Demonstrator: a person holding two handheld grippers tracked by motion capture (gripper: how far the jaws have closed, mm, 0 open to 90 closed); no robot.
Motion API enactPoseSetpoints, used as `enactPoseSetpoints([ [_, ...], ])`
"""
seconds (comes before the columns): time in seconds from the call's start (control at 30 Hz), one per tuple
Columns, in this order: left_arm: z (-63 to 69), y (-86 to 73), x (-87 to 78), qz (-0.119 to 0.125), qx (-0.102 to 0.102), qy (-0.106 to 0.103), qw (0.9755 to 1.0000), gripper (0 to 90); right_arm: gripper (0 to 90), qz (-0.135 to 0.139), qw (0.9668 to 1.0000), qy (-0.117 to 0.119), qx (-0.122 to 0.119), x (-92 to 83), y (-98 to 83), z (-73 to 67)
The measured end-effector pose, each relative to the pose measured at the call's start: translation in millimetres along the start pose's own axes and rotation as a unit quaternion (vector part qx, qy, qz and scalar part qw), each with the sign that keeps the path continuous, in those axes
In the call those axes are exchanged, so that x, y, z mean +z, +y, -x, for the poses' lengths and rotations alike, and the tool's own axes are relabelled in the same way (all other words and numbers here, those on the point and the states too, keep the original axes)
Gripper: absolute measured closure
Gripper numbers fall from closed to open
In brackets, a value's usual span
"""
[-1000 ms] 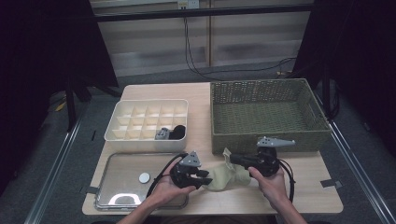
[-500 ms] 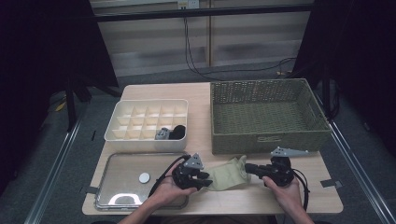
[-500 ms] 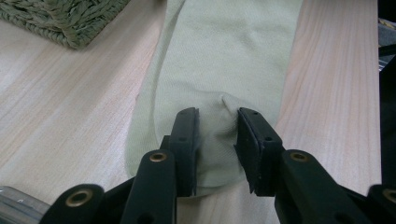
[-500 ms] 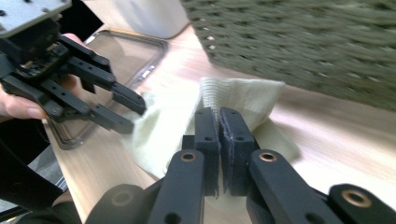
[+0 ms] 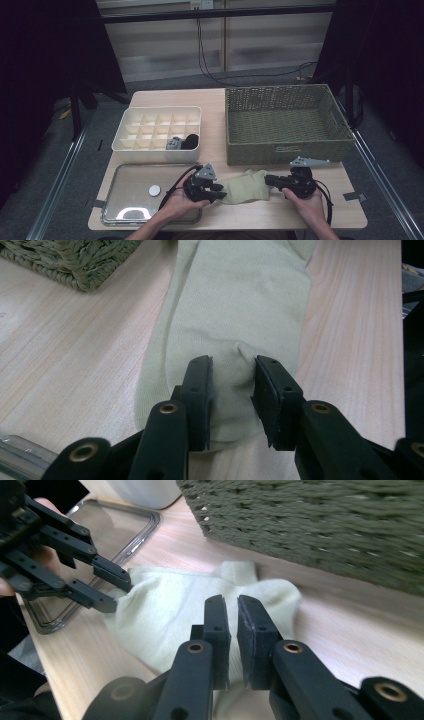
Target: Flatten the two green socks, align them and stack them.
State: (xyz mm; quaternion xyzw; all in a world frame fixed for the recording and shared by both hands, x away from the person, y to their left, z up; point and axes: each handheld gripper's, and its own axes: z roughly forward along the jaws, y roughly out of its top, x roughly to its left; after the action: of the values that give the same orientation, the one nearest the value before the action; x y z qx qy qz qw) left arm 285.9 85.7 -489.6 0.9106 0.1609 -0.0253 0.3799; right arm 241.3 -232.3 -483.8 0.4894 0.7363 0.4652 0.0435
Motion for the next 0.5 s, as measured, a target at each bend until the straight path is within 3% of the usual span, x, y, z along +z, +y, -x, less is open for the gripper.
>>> enactPoseSetpoints([
  [0.1,0.2,2.0,-2.1,0.012,-0.008,0.002,0.9999,68.8,83.6,-0.012,0.9999,0.002,-0.006,8.7,3.5,-2.3],
  [0.17,1.3,5.1,-4.4,0.017,-0.008,0.002,0.9998,68.6,84.6,-0.034,0.9992,0.001,-0.019,21.9,5.1,-5.5],
  [0.23,2.3,8.6,-6.4,0.011,0.000,0.001,0.9999,68.4,84.8,-0.042,0.9988,0.000,-0.024,25.1,4.6,-6.0],
  [0.27,3.4,12.4,-5.1,0.024,-0.005,-0.005,0.9997,68.3,85.8,-0.053,0.9982,-0.004,-0.026,28.9,2.6,-4.9],
  [0.4,6.1,13.2,3.7,0.009,0.005,-0.011,0.9999,68.2,86.9,-0.074,0.9969,-0.014,-0.024,30.6,-3.9,-4.8],
  [0.47,6.3,11.1,5.7,0.010,-0.003,-0.005,0.9999,69.4,86.9,-0.075,0.9968,-0.015,-0.025,29.7,-4.6,-5.9],
  [0.5,4.6,7.7,8.9,0.015,-0.019,-0.011,0.9996,69.4,87.0,-0.077,0.9966,-0.017,-0.026,28.7,-5.5,-7.4],
])
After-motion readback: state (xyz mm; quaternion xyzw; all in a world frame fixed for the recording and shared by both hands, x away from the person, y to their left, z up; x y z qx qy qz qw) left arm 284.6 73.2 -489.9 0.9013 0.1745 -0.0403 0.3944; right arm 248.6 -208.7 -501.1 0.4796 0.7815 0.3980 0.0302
